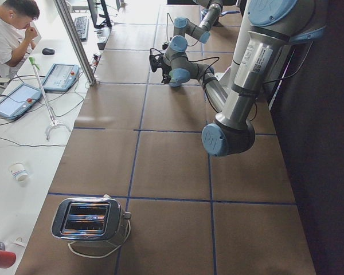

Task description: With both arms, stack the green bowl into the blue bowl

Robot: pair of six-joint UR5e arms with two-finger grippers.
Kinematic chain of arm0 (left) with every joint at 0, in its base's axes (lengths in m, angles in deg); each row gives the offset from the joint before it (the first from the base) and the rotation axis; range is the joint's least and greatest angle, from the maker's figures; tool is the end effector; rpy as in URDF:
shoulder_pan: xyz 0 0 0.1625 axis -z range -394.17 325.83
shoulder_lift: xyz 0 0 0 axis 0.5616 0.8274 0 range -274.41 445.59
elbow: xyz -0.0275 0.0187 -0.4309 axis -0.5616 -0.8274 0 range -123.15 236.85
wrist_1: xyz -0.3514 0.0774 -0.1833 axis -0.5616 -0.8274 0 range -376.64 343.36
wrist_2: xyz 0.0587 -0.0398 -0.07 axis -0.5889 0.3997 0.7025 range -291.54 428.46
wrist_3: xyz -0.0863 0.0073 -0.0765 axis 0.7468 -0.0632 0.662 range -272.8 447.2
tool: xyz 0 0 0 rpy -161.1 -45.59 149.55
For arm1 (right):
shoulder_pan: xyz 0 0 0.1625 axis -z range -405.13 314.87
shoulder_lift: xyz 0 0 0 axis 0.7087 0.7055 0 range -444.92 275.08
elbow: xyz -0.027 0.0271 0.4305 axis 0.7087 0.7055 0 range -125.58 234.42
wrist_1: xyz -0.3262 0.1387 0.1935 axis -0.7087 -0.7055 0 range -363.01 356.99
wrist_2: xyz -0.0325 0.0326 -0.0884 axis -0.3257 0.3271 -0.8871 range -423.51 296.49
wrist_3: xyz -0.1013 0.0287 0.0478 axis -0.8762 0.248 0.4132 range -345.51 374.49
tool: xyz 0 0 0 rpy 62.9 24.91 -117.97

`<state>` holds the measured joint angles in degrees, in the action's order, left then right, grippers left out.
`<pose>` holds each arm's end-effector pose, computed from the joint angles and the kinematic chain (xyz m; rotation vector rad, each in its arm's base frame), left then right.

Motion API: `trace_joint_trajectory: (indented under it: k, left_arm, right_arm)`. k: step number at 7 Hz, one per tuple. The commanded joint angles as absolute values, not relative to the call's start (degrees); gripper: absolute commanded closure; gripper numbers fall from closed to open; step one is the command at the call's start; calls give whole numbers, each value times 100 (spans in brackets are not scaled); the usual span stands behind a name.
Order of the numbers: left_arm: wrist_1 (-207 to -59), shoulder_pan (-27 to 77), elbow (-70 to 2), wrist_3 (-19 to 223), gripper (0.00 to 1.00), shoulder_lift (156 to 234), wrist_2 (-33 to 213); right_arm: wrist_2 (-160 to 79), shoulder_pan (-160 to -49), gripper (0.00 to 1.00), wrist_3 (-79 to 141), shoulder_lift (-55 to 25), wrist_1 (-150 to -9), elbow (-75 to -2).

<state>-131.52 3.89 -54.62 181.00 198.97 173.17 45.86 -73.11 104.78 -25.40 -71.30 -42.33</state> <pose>0.3935 -0.4401 0.2356 0.1436 1.2348 -0.4791 -0.5450 -0.3971 0.2753 -0.0551 -1.0647 0.2723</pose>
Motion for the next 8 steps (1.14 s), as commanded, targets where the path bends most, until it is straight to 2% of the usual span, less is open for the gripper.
trace_joint_trajectory:
  k: [1, 2, 3, 4, 5, 7, 8]
  left_arm:
    - [-13151, 398, -5485, 18107, 1, 19897, 17314]
    - [-13151, 398, -5477, 18107, 1, 19897, 17314]
    - [-13151, 407, -5468, 18098, 1, 19888, 17314]
    - [-13151, 407, -5442, 18098, 1, 19888, 17323]
    - [-13151, 407, -5433, 18098, 1, 19888, 17331]
    - [-13151, 415, -5494, 17933, 1, 19565, 17340]
    - [-13151, 415, -5573, 17209, 1, 19163, 17349]
  right_arm:
    - [4356, -7212, 0, 10475, -2533, -7130, -4243]
    - [4345, -7229, 0, 10466, -2533, -7130, -4348]
    - [4406, -7411, 0, 10458, -2333, -7139, -4767]
    - [4415, -7500, 0, 10457, -1774, -7130, -5432]
    - [4468, -7684, 0, 10457, -1481, -7130, -5769]
    - [5446, -8663, 0, 10309, -613, -7086, -6053]
    - [6018, -9375, 0, 9394, -138, -7086, -6071]
